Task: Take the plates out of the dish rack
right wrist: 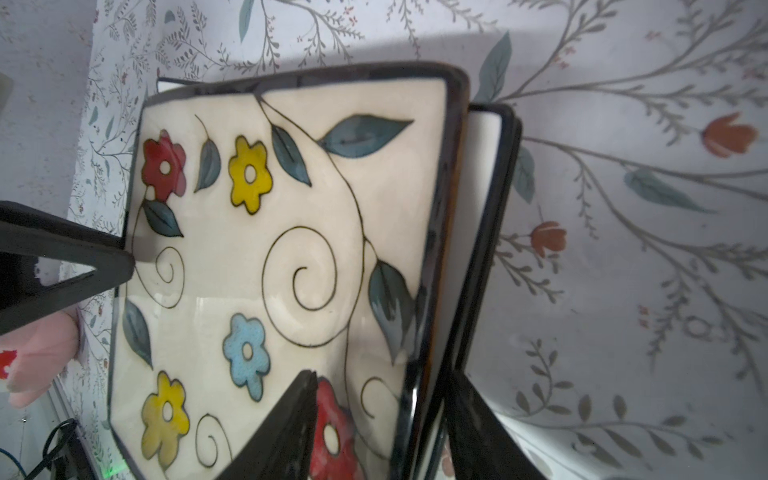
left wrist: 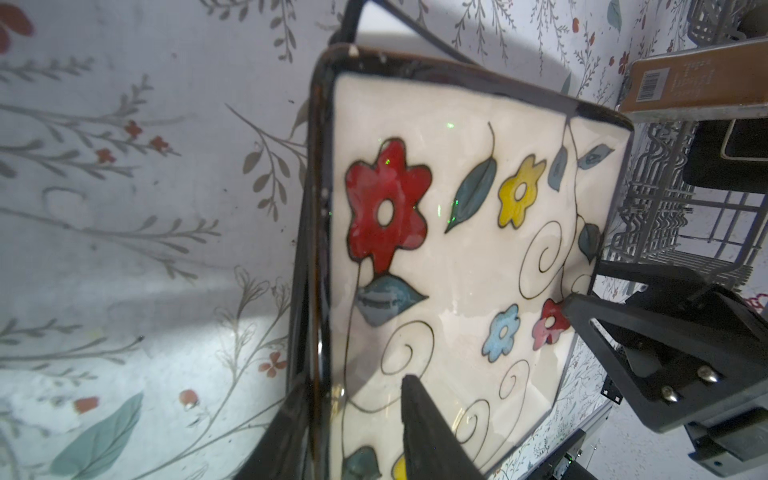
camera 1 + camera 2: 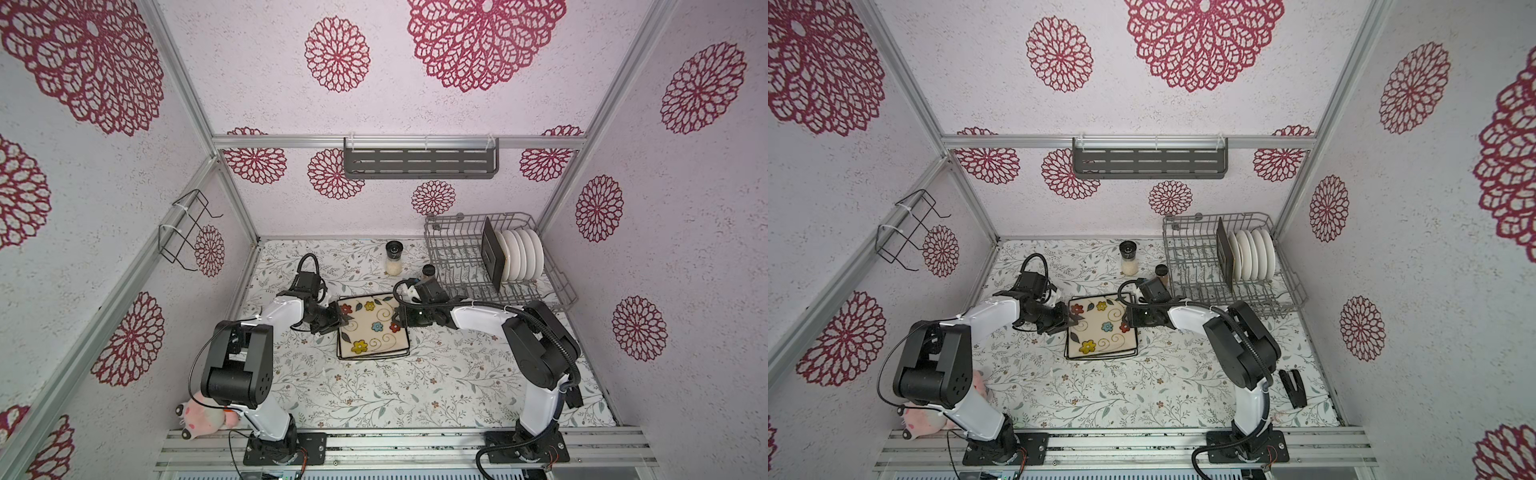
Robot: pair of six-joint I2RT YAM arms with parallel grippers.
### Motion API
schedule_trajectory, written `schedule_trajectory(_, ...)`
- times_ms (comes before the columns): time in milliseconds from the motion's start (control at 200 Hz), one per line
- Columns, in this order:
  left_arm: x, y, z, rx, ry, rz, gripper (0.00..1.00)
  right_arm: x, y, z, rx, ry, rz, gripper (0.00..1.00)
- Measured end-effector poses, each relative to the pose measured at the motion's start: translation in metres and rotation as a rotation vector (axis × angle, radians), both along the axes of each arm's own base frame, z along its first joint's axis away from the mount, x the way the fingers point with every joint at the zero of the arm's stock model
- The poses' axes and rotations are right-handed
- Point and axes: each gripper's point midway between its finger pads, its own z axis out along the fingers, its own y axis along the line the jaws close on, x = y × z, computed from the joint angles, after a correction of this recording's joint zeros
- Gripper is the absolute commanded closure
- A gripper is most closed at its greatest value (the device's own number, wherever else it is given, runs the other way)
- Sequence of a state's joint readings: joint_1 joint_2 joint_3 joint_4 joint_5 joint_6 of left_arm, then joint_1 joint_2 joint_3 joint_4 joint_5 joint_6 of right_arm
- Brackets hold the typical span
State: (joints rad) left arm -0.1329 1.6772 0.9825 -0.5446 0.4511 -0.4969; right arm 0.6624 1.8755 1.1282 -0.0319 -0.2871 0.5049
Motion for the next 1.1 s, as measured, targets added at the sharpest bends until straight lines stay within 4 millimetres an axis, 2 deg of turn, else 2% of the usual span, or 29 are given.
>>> schedule_trajectory(375,0.000,0.001,-0.001,0.014,-0.005,-0.005,0.63,-0.020,-0.004,0.004,-0.077,0.002,0.026,0.51)
schedule_trajectory(1101,0.003,0.003,0.001,0.042,-0.016,-0.012,0.64,-0.030,-0.006,0.008,-0.188,-0.011,0.042,0.64)
